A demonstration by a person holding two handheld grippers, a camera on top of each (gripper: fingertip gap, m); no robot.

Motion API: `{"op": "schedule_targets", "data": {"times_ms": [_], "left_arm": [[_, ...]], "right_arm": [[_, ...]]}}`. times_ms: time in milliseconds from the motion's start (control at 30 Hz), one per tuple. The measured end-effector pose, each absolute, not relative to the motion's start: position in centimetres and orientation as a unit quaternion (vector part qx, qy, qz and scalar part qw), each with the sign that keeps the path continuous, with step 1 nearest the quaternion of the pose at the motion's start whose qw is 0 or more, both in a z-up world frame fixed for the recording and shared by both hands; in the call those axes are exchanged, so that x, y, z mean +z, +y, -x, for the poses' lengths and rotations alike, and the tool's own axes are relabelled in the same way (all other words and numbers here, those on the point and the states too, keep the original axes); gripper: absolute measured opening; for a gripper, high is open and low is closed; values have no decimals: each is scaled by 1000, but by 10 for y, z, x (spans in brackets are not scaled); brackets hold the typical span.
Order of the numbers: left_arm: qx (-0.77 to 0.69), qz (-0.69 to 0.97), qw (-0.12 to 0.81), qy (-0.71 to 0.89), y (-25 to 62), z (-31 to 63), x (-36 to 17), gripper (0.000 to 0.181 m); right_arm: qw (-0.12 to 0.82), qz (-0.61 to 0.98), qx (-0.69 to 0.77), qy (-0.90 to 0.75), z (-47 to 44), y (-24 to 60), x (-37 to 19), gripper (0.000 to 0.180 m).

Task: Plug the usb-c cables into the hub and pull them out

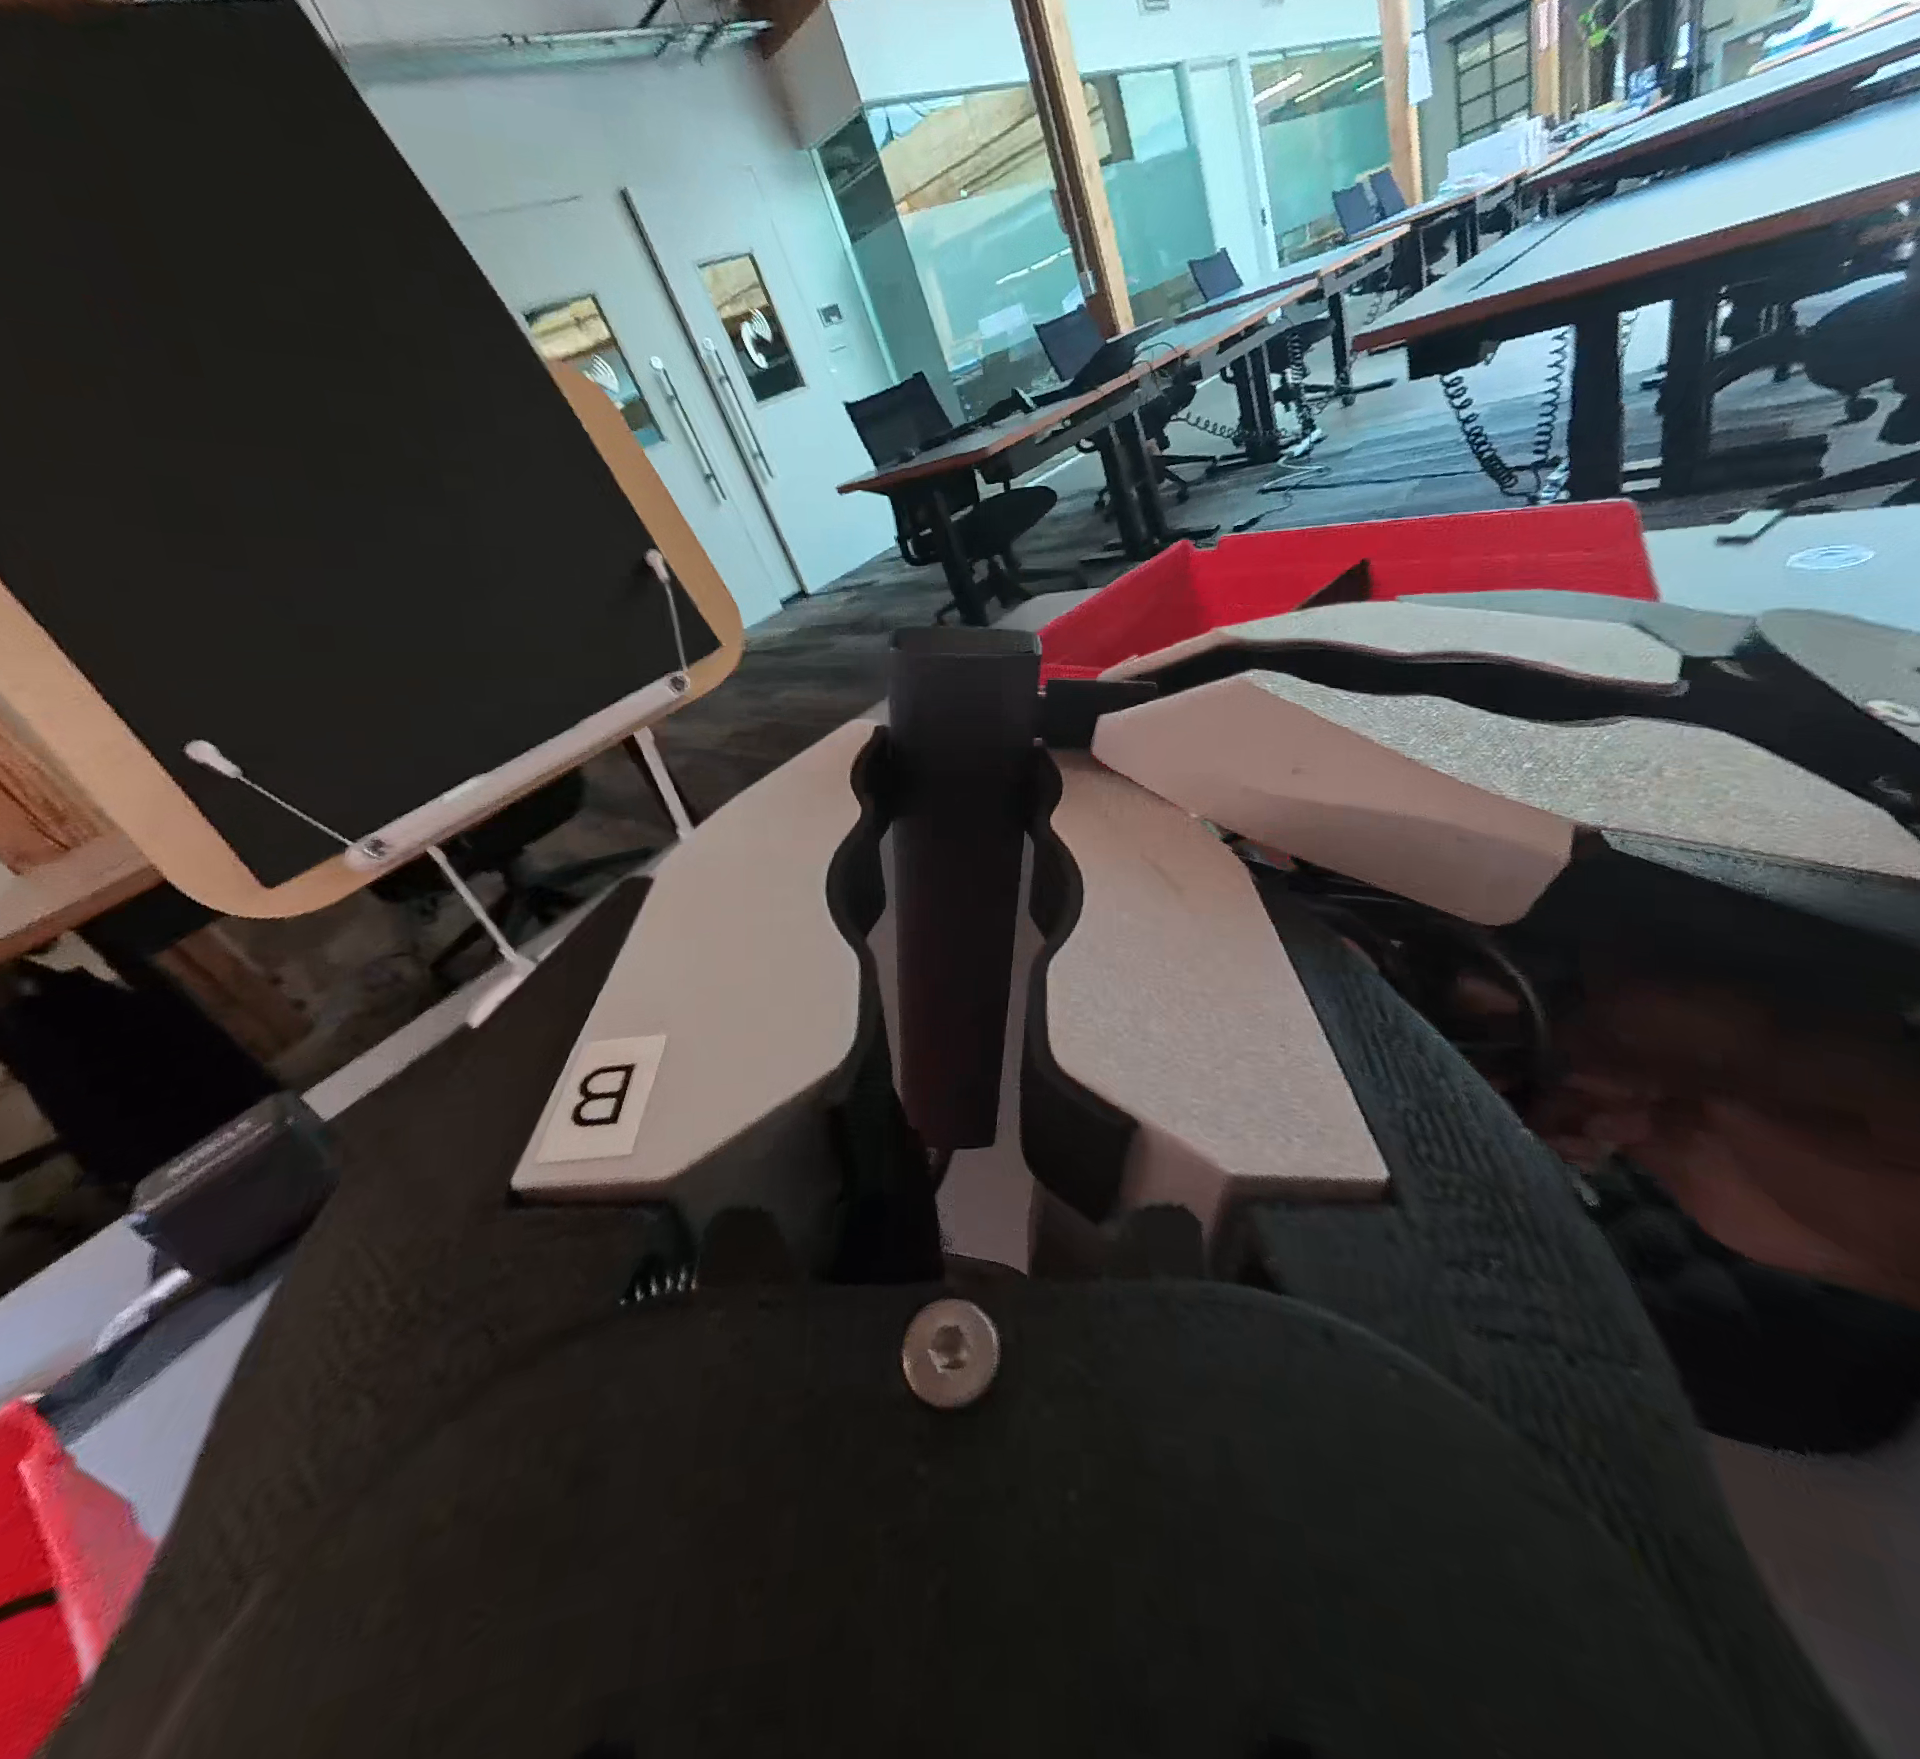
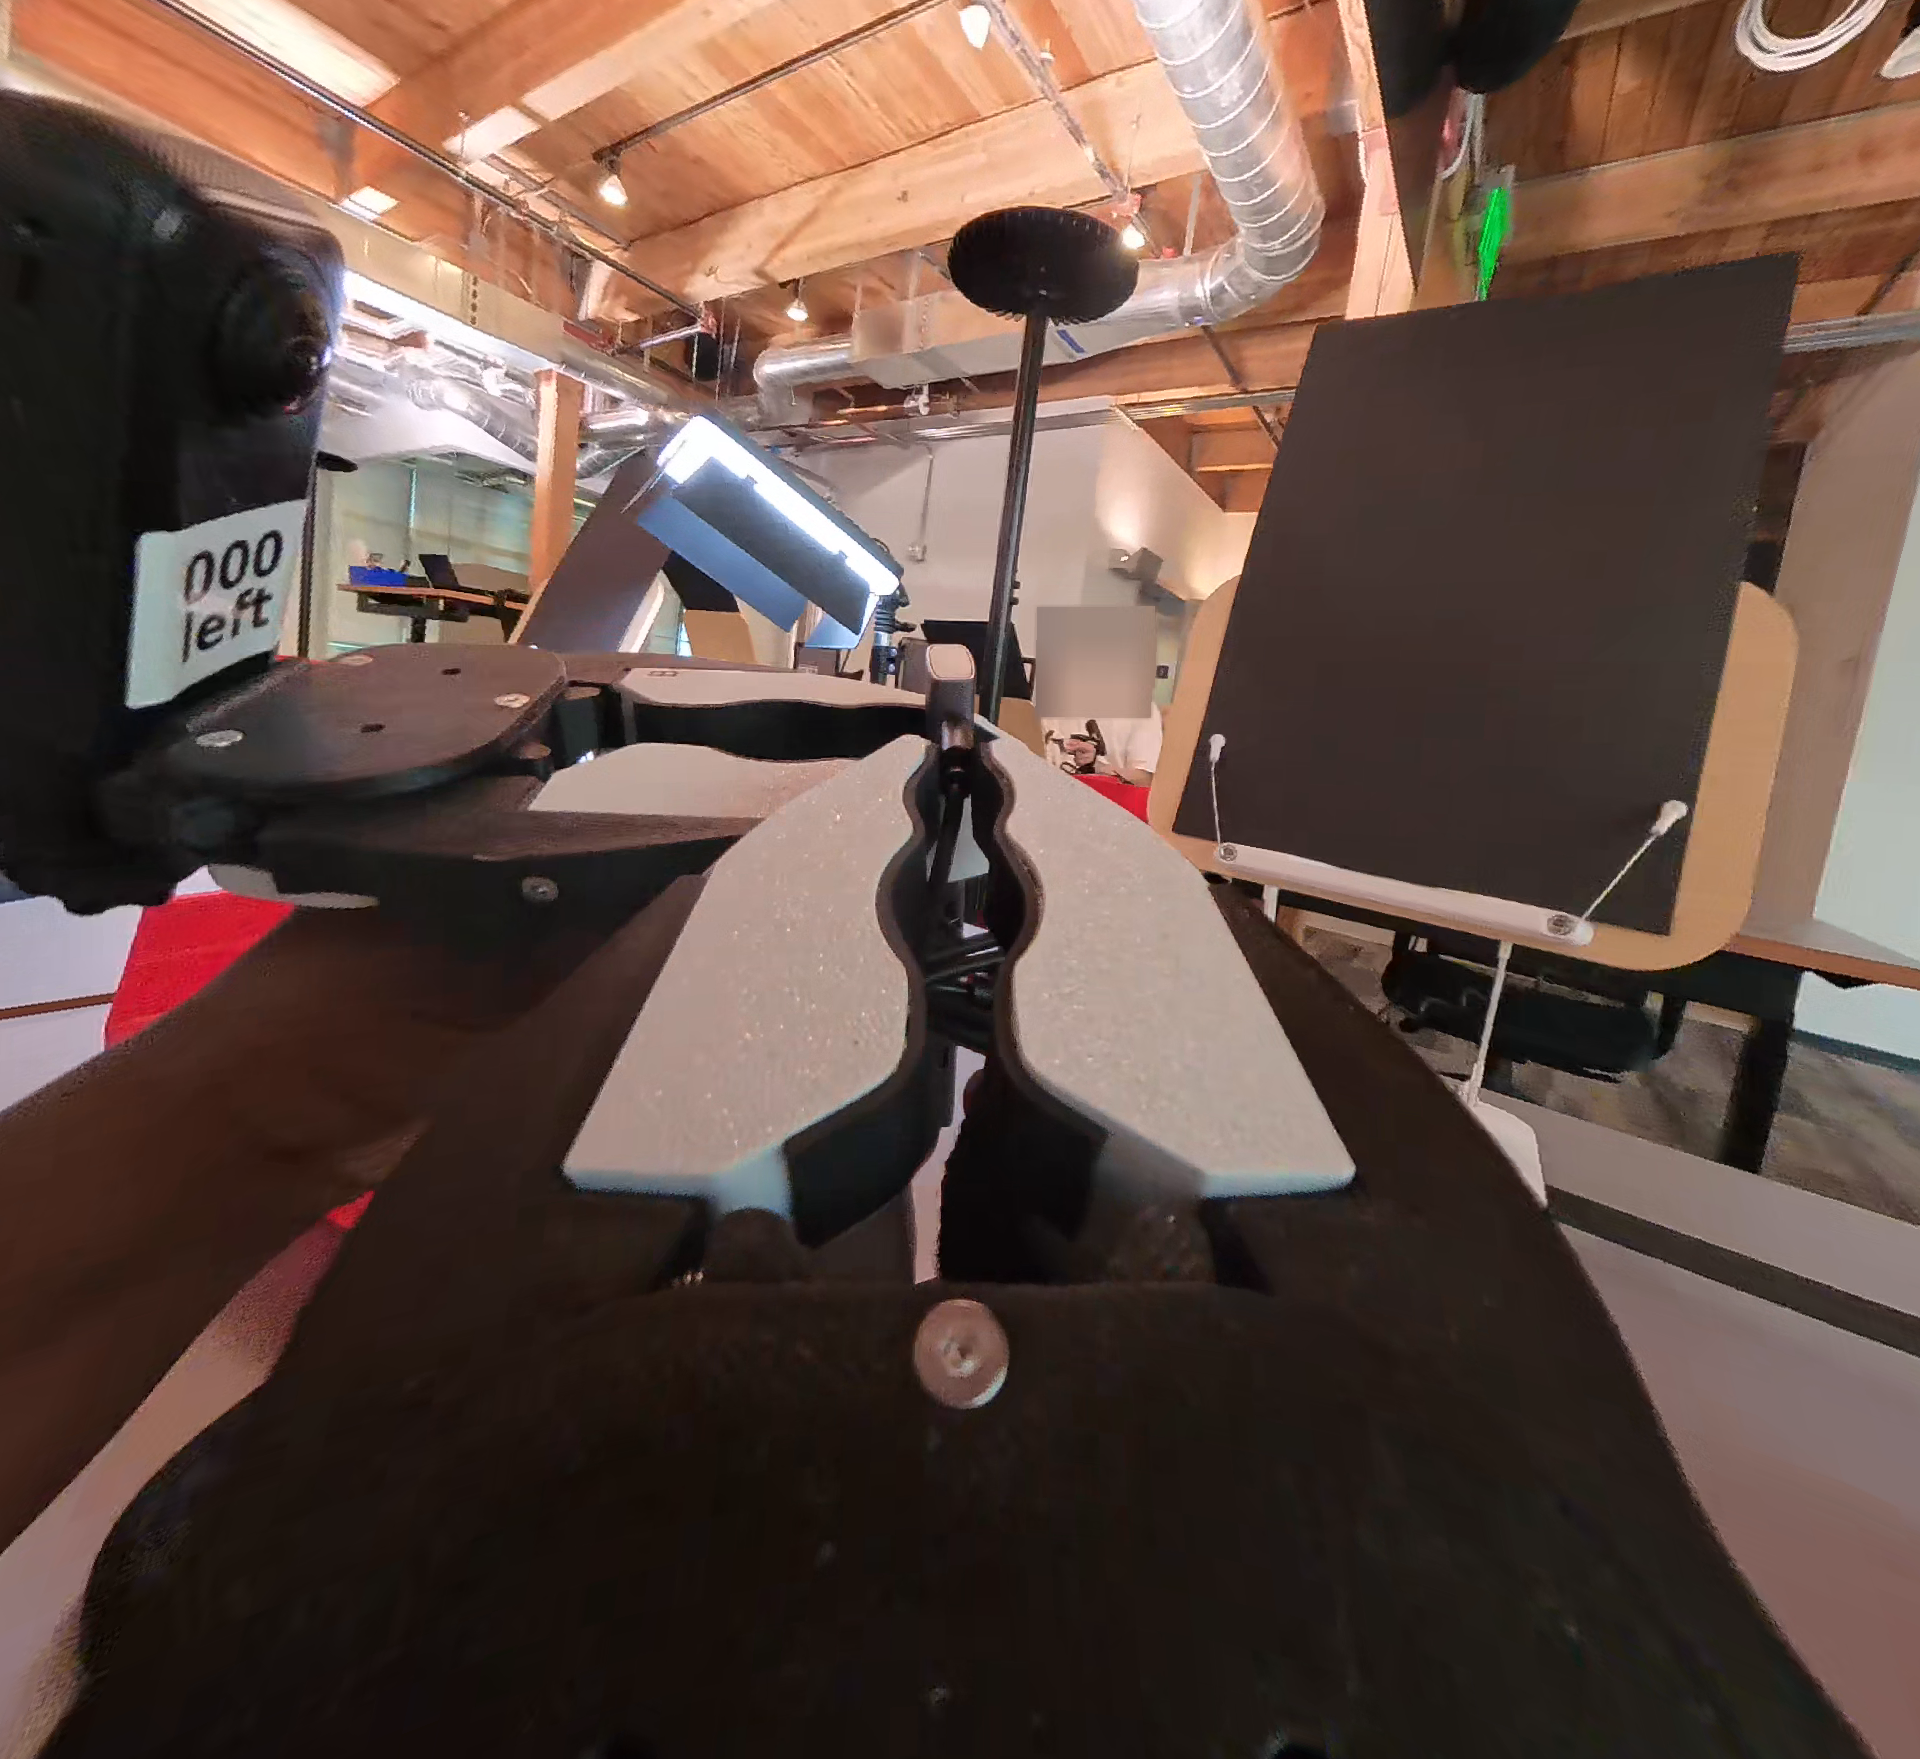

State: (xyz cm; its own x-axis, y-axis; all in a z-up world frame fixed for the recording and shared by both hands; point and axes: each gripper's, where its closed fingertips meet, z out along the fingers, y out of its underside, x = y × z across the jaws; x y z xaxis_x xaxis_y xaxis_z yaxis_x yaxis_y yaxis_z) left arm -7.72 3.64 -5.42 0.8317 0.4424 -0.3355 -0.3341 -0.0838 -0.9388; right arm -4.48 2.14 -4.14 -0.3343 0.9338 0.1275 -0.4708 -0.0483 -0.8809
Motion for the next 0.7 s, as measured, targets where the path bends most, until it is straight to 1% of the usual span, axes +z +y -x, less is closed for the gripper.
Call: {"op": "schedule_targets", "data": {"times_ms": [100, 167, 300, 400, 467, 500, 600, 700], "left_arm": [[244, 683, 687, -49, 36, 80, -60, 24], [255, 684, 682, -48, 36, 79, -60, 24], [301, 689, 659, -23, 38, 78, -59, 24], [275, 692, 667, -21, 41, 77, -61, 24], [261, 691, 674, -18, 37, 76, -62, 24], [267, 688, 675, -17, 36, 75, -61, 24], [298, 685, 665, -14, 39, 77, -58, 25], [298, 681, 669, -6, 44, 70, -54, 24]], "right_arm": [[497, 259, 683, -468, 49, 20, -47, 5], [505, 253, 678, -470, 48, 20, -48, 5], [490, 214, 678, -505, 47, 25, -48, 5], [459, 235, 691, -506, 47, 29, -49, 5], [489, 248, 671, -500, 44, 23, -51, 5], [489, 245, 667, -506, 43, 21, -50, 5], [459, 222, 679, -528, 45, 26, -47, 5], [394, 267, 737, -481, 40, 33, -44, 5]]}}
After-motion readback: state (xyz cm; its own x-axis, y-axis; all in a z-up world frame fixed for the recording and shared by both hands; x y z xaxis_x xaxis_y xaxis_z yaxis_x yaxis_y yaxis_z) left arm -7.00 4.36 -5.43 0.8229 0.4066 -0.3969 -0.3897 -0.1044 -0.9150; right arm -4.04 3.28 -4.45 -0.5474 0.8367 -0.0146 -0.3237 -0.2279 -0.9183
